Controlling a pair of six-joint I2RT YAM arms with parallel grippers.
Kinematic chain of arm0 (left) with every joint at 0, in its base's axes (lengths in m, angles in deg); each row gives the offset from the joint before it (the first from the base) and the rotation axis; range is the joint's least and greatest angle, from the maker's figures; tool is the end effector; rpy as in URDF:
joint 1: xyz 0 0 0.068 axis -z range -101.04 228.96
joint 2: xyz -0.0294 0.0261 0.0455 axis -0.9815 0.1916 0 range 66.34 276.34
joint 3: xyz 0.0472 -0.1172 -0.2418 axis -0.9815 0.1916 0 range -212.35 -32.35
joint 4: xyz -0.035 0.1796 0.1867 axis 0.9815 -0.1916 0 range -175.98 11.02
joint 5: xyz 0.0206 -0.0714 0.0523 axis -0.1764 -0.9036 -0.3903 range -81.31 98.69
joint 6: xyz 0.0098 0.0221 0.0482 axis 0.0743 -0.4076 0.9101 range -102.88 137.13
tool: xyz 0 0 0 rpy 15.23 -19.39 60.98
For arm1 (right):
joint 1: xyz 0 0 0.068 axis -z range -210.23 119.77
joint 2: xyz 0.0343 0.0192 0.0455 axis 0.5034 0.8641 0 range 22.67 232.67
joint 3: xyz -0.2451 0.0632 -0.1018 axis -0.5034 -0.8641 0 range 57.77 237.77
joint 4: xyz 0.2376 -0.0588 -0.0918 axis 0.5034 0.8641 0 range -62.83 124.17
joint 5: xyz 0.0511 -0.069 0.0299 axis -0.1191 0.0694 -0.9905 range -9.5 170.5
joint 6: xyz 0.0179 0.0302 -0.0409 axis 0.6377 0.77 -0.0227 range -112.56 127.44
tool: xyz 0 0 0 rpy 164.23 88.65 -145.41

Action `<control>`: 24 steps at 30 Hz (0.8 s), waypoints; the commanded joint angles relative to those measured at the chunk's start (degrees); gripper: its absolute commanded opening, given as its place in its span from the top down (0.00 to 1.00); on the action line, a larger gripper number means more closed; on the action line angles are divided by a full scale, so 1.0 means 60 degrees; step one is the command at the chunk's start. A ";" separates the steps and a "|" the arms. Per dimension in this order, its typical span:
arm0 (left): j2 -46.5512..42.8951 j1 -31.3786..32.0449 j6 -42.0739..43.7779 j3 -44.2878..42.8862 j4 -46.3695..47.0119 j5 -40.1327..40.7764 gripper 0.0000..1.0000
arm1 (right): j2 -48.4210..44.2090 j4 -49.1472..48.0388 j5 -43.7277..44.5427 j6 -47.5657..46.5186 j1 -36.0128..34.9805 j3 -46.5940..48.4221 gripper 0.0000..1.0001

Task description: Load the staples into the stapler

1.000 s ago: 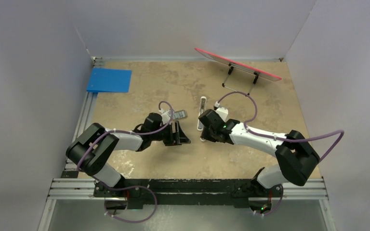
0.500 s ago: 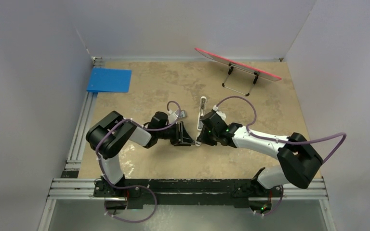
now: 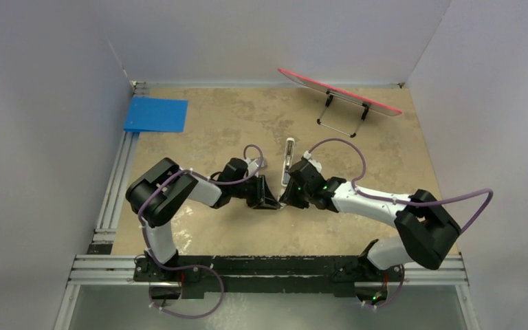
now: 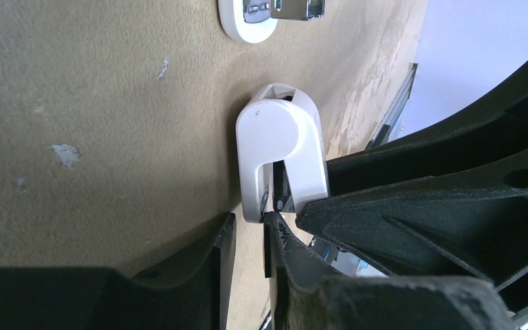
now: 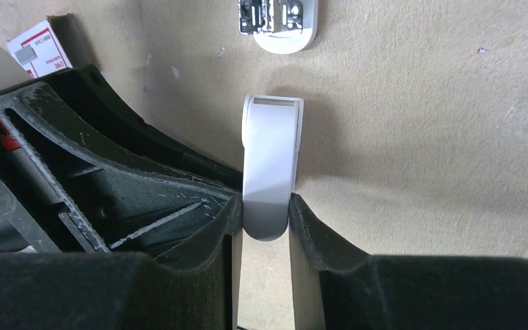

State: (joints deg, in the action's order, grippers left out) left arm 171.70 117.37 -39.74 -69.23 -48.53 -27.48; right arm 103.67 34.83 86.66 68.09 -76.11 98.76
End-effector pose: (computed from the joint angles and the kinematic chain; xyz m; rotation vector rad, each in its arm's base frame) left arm 0.2349 -0.2132 0.0989 -0.0082 2.5965 -1.4877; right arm 0.1966 0.1973 0.1818 0.3768 2.5000 0.7031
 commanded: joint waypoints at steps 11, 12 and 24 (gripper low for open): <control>-0.0022 0.0297 0.0804 -0.0248 -0.0839 0.0915 1.00 | -0.0845 0.0221 0.0111 0.0041 0.0438 0.0009 0.91; -0.0024 0.0300 0.0841 -0.0241 -0.0886 0.0959 1.00 | -0.0919 0.0249 0.0107 0.0026 0.0519 -0.0011 0.91; 0.0061 0.0344 0.1041 -0.0223 -0.1062 0.1033 1.00 | -0.1381 0.0425 0.0464 0.0112 0.0990 -0.0164 0.89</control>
State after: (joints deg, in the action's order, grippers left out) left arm 171.66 119.23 -36.68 -71.05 -50.21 -23.50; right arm 97.28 37.85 85.43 68.11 -71.35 97.62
